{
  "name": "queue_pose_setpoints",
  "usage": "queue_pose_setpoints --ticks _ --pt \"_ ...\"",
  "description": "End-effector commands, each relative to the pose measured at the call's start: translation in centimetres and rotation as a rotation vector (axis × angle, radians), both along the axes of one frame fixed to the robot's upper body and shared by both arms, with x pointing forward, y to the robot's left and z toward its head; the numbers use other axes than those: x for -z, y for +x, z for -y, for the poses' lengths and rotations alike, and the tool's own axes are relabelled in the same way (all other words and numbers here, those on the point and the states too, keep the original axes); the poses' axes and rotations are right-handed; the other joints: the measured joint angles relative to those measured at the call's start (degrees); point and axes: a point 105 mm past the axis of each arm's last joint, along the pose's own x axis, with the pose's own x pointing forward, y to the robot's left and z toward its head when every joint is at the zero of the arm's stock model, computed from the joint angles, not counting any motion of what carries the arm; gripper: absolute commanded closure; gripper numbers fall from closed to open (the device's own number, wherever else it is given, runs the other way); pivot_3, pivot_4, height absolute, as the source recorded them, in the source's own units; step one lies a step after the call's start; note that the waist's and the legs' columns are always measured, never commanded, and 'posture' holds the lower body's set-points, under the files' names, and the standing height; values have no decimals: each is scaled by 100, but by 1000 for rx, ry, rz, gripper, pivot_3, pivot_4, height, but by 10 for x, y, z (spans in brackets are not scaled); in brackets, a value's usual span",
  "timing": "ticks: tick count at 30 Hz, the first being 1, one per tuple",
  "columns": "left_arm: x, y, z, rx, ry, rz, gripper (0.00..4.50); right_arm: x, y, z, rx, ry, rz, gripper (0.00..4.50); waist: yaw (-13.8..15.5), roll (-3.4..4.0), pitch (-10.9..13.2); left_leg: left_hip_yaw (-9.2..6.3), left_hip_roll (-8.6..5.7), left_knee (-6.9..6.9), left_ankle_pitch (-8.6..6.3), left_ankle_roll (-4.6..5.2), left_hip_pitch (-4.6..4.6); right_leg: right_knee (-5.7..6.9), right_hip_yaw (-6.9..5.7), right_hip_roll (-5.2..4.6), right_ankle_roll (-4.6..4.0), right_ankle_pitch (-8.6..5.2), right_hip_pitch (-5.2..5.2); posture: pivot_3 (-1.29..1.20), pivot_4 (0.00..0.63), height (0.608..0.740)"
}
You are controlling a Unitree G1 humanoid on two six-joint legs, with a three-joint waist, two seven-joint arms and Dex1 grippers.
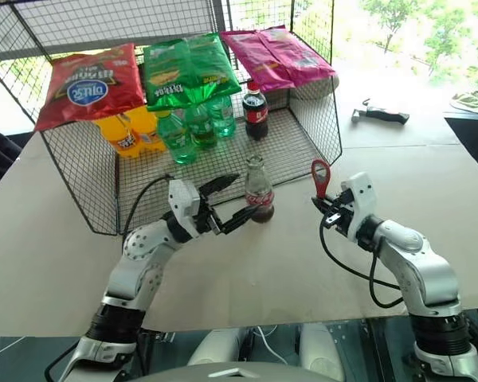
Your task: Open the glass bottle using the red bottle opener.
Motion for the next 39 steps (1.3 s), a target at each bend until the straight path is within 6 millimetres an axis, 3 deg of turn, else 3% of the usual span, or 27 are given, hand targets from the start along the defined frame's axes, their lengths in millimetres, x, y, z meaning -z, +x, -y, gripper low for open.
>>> queue_pose_setpoints --ticks 1,3,5,9,14,20,24,28,33,39 --pt "-10 -8 -5 20 3 27 114 -5 -8 2 -39 -16 -10 4500 0 0 0 0 0 -3 0 0 0 -1 0 0 0 0 0 0 150 740" --pt "-10 -6 -14 -3 25 26 114 1 -11 5 -49 -42 -40 4500 0 0 0 0 0 -6 0 0 1 -2 0 -1 0 0 0 0 150 740" --pt "-12 -4 -23 -37 38 34 0 4 -13 7 -56 -58 -52 3816 2 -1 1 0 0 -8 0 0 0 -2 -2 -1 0 0 0 0 150 740" --pt "-17 1 -37 -94 60 59 0 4 -14 11 -63 -64 -54 2290 1 -1 1 2 0 -13 0 0 1 -6 -1 -1 0 0 -1 0 150 740" --pt "-20 4 -46 -152 52 65 0 3 -15 22 -64 -80 -51 10 24 -2 1 0 0 -13 0 0 0 -8 -2 -1 0 0 -1 0 150 740" --pt "-24 8 -65 -288 19 59 0 0 -19 35 -56 -86 -45 10 47 -2 1 1 0 -19 0 0 0 -14 -2 -2 0 0 -1 0 150 740" --pt "-26 14 -89 -440 23 75 0 -3 -24 40 -70 -71 20 10 70 -3 1 1 1 -20 0 -1 1 -13 -2 -1 0 0 -1 0 150 740" --pt "-11 -1 -94 -413 39 -5 0 -1 -32 46 -88 -48 107 10 86 -2 1 5 1 -29 0 -1 2 -19 1 -2 0 0 -1 0 150 740" --pt "11 -29 -103 -395 78 -155 0 5 -44 68 -91 -79 194 10 111 0 4 5 3 -42 -1 0 2 -39 0 -3 0 0 0 0 150 740" --pt "25 -44 -121 -433 116 -246 0 12 -53 86 -101 -102 210 10 117 9 8 -2 10 -42 -13 19 18 -38 0 -2 -6 4 16 0 150 740"
